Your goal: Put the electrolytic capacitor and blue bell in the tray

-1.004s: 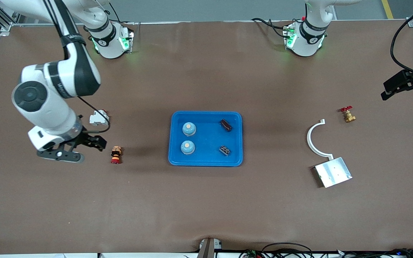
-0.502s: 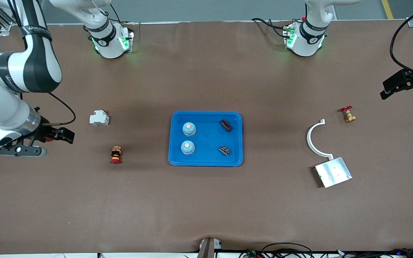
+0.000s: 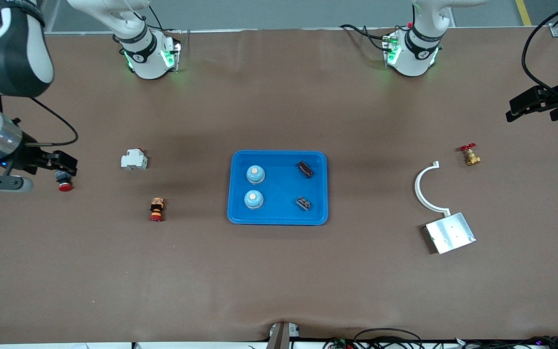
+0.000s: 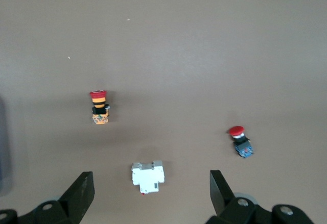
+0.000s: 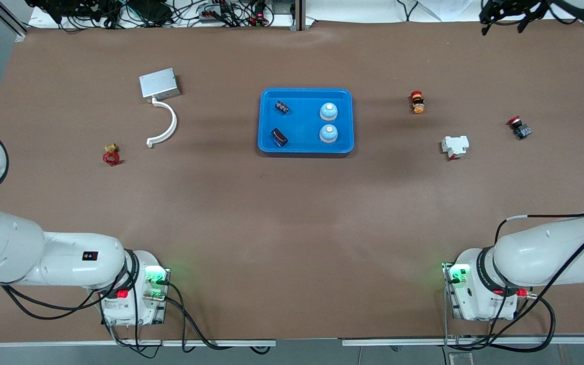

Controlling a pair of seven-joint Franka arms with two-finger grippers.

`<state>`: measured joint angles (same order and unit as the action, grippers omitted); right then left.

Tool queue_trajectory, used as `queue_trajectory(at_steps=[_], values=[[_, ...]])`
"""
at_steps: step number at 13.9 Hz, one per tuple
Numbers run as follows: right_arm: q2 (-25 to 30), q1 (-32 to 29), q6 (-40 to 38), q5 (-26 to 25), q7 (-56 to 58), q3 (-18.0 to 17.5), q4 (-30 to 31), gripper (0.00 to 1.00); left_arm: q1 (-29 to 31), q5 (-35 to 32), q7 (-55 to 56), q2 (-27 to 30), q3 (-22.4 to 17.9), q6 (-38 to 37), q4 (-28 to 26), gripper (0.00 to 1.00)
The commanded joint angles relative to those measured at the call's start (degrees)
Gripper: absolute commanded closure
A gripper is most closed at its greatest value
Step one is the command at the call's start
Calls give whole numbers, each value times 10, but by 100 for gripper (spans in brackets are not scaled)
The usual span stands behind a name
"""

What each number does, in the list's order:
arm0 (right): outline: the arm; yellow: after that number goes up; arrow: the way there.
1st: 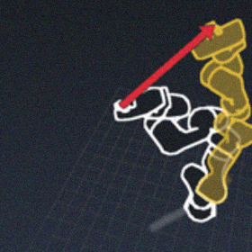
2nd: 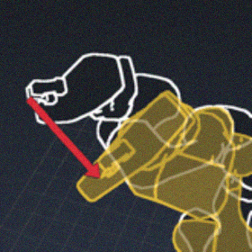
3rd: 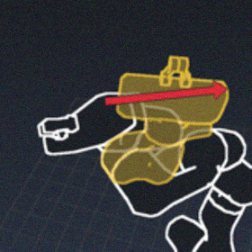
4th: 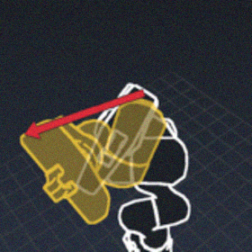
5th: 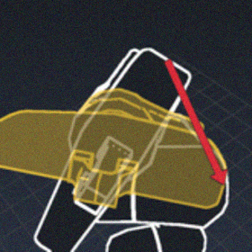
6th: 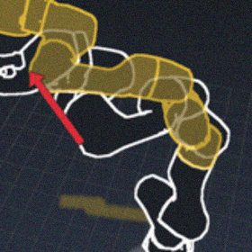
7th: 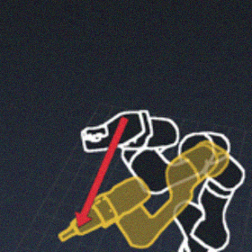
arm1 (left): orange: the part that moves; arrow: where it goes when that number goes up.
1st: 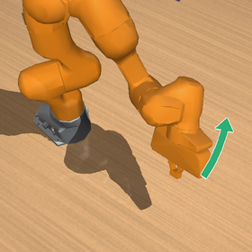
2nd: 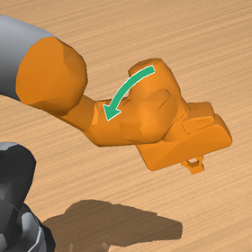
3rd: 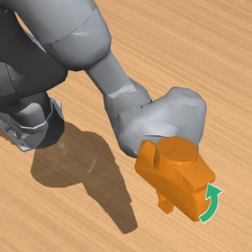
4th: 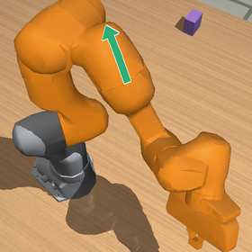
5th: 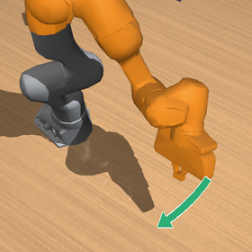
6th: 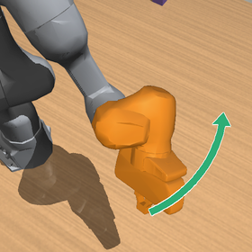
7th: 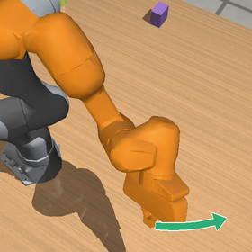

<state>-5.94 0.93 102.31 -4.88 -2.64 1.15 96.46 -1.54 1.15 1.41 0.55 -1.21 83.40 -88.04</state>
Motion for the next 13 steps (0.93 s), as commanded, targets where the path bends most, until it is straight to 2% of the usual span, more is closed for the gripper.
queue_trajectory(at_steps=[1,8,11,13], values=[[1,-27,-45,8,30,-9,-47,0,2,-1,1,1,4,-12,8,0],[1,-31,-107,14,32,-10,-108,0,2,-1,1,-1,4,-13,8,0],[3,-53,-127,83,32,-9,-110,0,2,-1,1,-1,4,-13,8,0],[8,-56,-129,88,31,-9,-110,0,2,-1,1,-1,4,-13,8,0]])
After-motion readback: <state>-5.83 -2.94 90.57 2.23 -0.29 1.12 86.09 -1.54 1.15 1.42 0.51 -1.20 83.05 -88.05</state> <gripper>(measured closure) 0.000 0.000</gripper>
